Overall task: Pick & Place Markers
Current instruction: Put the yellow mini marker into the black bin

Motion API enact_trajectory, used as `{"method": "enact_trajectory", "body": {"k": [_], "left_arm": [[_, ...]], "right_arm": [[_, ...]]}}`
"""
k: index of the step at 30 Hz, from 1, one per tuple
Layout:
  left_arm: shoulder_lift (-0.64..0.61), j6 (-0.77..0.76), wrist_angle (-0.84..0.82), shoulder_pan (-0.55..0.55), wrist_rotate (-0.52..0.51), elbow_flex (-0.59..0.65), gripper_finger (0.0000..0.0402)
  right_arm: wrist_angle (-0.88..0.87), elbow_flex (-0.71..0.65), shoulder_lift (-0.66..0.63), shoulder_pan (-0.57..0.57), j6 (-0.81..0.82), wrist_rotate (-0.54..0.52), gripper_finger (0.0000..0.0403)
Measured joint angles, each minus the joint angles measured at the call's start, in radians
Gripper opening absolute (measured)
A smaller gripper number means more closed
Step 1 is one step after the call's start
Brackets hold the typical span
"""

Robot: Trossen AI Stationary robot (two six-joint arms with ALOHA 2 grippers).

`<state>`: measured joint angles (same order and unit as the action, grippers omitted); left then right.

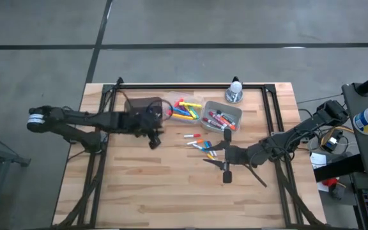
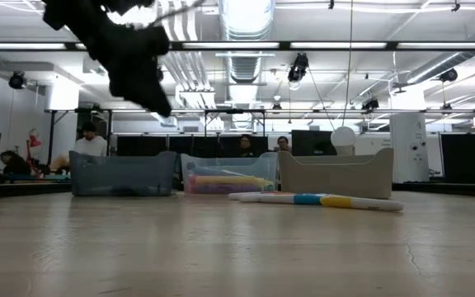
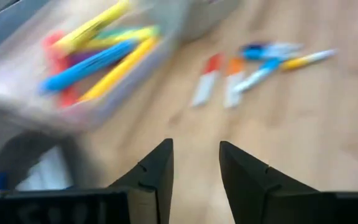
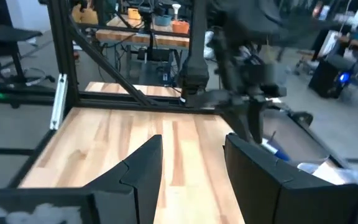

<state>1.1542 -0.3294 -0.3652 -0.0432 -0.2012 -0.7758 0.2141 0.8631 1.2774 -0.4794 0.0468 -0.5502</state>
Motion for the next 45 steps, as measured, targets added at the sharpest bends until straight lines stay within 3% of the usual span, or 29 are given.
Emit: {"method": "enact_trajectory", "body": {"k": [4, 8, 11, 18, 25, 34, 45], "left_arm": [[0.000, 0.026, 0.194, 0.148, 0.002, 0.057, 0.0122], [0.006, 0.048, 0.389, 0.266, 0.002, 0.137, 0.0122], [0.007, 0.091, 0.517, 0.332, 0.001, 0.189, 0.0122], [0.008, 0.111, 0.745, 0.411, 0.000, 0.270, 0.0122], [0.010, 0.134, 0.799, 0.442, 0.002, 0.292, 0.0122], [0.010, 0.134, 0.795, 0.461, 0.002, 0.290, 0.0122], [0.010, 0.134, 0.794, 0.463, 0.002, 0.290, 0.0122]], "right_arm": [[-0.059, 0.000, 0.000, 0.000, 0.095, 0.007, 0.0166], [-0.245, 0.000, 0.000, -0.001, 0.212, 0.009, 0.0166], [-0.364, -0.006, 0.000, -0.001, 0.308, 0.008, 0.0166], [-0.455, -0.017, 0.077, -0.015, 0.543, 0.015, 0.0166], [-0.505, -0.018, 0.211, -0.011, 0.711, 0.057, 0.0166], [-0.639, -0.017, 0.271, 0.026, 0.907, 0.051, 0.0164], [-0.642, -0.005, 0.418, 0.039, 0.968, 0.063, 0.0163]]}}
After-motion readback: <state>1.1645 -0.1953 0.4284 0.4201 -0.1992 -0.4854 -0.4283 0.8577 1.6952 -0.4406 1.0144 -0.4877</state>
